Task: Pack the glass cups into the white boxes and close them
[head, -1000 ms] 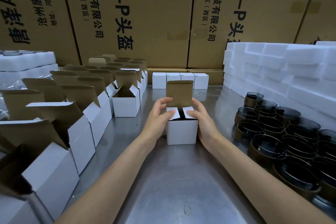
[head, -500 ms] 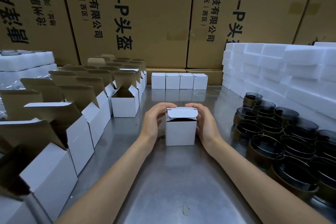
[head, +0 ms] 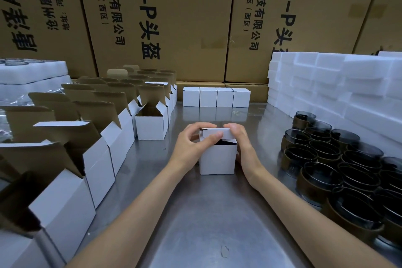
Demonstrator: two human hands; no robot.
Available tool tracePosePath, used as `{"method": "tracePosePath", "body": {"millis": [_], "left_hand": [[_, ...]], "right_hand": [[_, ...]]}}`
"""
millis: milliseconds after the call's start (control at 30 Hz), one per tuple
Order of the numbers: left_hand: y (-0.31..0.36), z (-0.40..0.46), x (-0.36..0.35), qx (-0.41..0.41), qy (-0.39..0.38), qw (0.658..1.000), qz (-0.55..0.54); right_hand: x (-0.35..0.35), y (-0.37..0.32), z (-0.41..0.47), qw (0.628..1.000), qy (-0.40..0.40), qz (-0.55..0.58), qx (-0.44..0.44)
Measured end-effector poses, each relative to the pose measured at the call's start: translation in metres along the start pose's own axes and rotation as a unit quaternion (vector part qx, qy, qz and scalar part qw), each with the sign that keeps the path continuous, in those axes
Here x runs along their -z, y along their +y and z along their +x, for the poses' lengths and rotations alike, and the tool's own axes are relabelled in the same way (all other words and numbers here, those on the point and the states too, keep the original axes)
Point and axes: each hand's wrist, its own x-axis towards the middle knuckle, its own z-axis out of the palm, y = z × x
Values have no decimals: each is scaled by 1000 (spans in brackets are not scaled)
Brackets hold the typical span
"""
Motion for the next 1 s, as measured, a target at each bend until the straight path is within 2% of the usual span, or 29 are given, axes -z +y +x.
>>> {"method": "tracePosePath", "body": {"millis": [100, 267, 567, 667, 733, 800, 833, 933, 1000], "left_hand": [[0, 0, 2, 11, -19, 1000, -7], [-1, 1, 9, 51, -95, 994, -33], [-6, 2, 4, 108, -64, 989, -83], [-7, -1, 4, 111, -72, 989, -65], [-6, -2, 3, 101, -63, 992, -46], [-9, -3, 1, 73, -28, 997, -9], [-10, -4, -1, 56, -10, 998, 17], [-15, -3, -6, 45, 5, 998, 51], [-15, -1, -8, 73, 3, 997, 32]], "right_hand": [[1, 0, 1, 1000, 10, 0, -5], [-2, -3, -2, 1000, 1, 9, -3], [-3, -3, -2, 1000, 1, -19, 8], [-5, -5, 0, 999, -5, -26, 19], [-7, -3, -1, 995, 18, -81, 46], [-6, -1, -4, 971, 74, -203, 103], [-4, 0, -5, 944, 100, -279, 145], [-1, -3, -8, 834, 99, -478, 255], [-2, -4, -5, 775, 81, -564, 273]]}}
